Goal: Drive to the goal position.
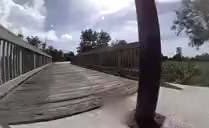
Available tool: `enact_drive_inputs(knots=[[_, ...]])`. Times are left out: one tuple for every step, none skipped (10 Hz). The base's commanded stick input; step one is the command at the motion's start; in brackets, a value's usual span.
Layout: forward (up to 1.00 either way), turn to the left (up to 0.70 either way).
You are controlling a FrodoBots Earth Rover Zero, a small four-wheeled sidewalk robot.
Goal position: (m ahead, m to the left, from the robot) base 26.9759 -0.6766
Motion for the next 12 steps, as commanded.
enact_drive_inputs(knots=[[0.00, 0.80], [0.00, 0.80], [0.00, 0.80], [0.00, 0.80], [0.00, 0.80], [0.00, 0.73], [0.04, 0.29], [0.07, 0.00], [0.70, 0.00], [0.85, 0.00], [0.85, 0.00], [0.85, 0.00]])
